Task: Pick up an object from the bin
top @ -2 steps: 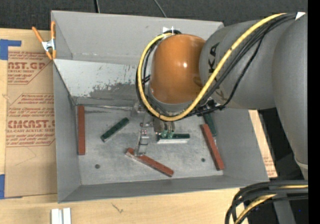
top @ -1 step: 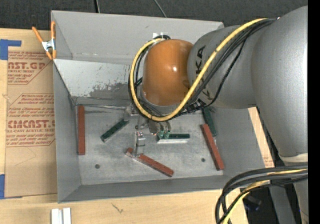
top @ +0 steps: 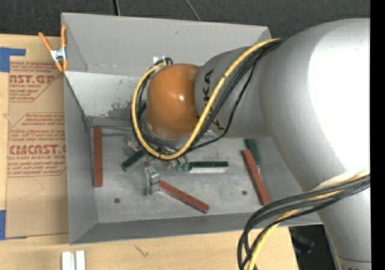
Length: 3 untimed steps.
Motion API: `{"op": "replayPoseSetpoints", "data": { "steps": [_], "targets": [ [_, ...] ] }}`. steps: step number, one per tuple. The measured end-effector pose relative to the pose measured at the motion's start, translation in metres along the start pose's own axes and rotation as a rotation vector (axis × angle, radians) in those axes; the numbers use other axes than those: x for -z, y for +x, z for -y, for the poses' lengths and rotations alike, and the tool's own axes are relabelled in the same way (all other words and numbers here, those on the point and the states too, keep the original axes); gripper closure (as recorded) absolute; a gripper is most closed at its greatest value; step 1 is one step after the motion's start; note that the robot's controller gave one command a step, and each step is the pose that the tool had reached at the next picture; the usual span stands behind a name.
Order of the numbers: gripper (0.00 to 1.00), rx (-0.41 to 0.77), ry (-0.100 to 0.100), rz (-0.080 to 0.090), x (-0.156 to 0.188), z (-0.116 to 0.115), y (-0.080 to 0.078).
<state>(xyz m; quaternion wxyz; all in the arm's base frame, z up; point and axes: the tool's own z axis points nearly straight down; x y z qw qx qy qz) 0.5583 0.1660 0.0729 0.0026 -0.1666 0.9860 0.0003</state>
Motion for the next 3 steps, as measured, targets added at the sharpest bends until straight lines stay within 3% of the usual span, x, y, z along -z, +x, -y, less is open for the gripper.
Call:
{"op": "replayPoseSetpoints", "data": {
  "steps": [1, 2, 3],
  "targets": [
    [1.00, -0.372, 0.000, -0.002, -0.002, 0.014, -0.020],
    [1.00, -0.372, 0.000, -0.002, -0.002, 0.014, -0.020],
    [1.00, -0.345, 0.000, 0.001, 0.165, 0.027, 0.011]
  ]
}}
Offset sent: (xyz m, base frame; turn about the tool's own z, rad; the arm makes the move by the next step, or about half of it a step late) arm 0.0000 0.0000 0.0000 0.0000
